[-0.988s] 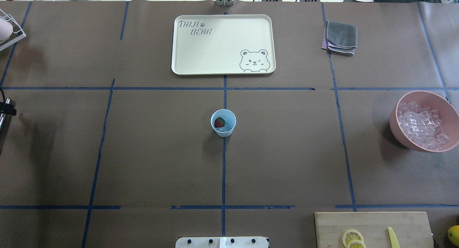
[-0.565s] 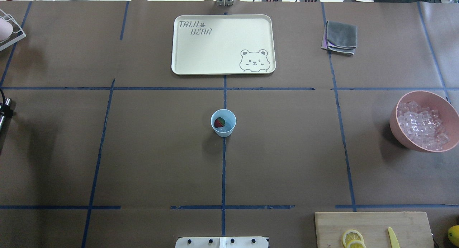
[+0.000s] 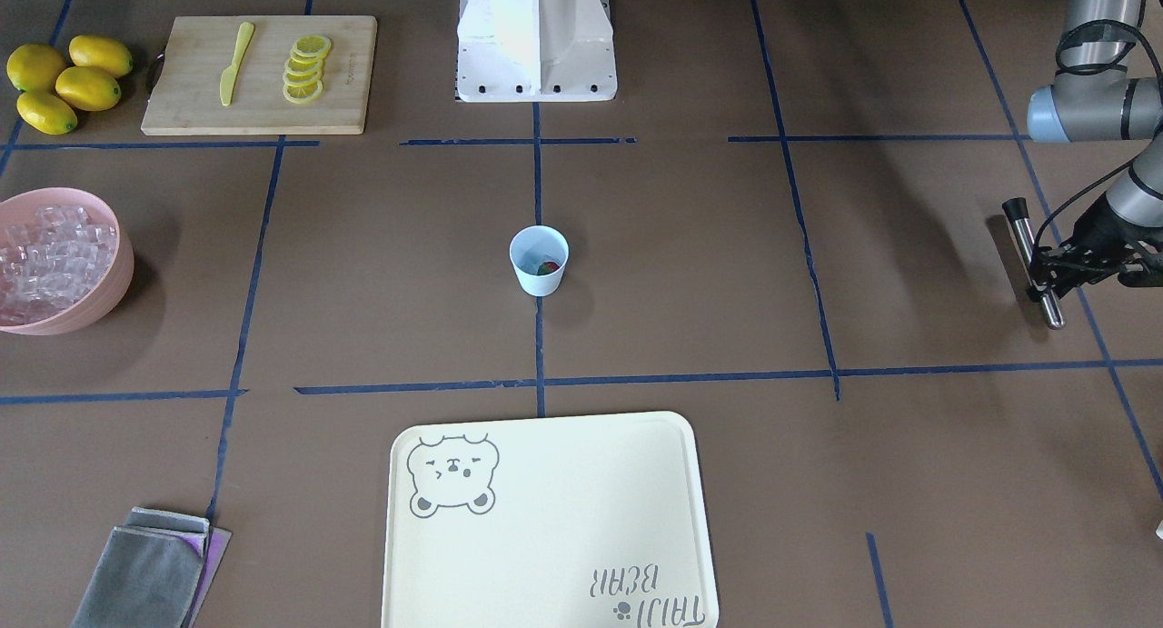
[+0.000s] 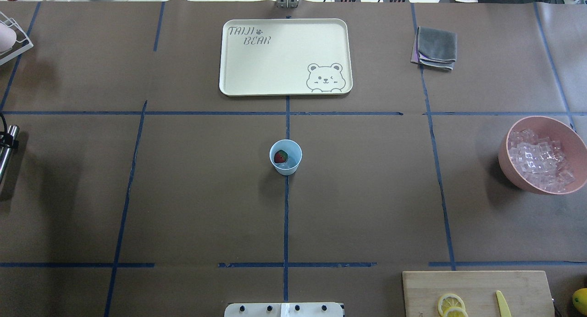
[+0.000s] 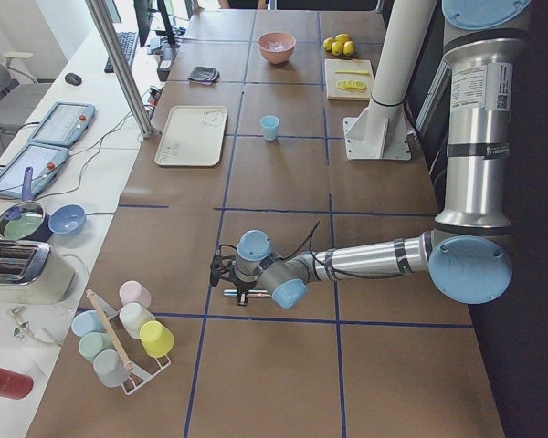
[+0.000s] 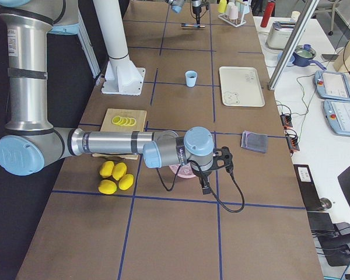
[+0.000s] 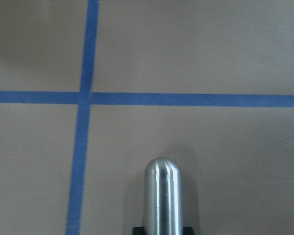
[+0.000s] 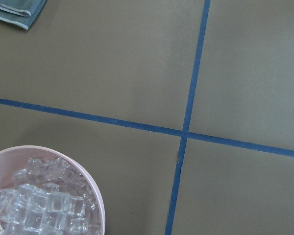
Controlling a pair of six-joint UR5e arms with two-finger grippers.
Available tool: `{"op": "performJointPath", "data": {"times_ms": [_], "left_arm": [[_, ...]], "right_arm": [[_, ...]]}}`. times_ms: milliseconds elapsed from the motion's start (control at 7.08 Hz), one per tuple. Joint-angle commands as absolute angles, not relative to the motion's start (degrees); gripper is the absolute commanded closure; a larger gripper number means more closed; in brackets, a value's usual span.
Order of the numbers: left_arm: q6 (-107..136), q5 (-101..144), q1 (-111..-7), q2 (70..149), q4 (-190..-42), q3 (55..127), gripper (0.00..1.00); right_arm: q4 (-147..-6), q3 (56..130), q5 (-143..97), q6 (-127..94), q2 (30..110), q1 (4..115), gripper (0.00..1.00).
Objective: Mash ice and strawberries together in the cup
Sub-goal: 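Lower the left gripper onto the steel rod and grasp it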
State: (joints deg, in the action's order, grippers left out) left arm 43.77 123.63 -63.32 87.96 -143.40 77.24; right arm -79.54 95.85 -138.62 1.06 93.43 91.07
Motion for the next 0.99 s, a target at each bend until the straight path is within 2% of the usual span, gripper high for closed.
{"op": "performJointPath", "data": {"times_ms": [0, 282, 847], "left_arm": [[43.68, 125.25, -65.9, 87.89, -143.26, 85.9, 1.0], [39.85, 123.85, -69.34, 88.59, -143.43, 92.35, 1.0], [28.38, 109.42, -66.8, 91.92, -146.51, 100.43, 1.0]], "right_arm": [[-79.54, 95.89, -138.69, 1.05, 93.43, 91.14, 0.01], [-79.89, 97.46, -138.78, 0.97, 93.6, 91.14, 0.01], [-80.07, 97.73, -139.04, 0.97, 94.13, 91.14, 0.01]]}}
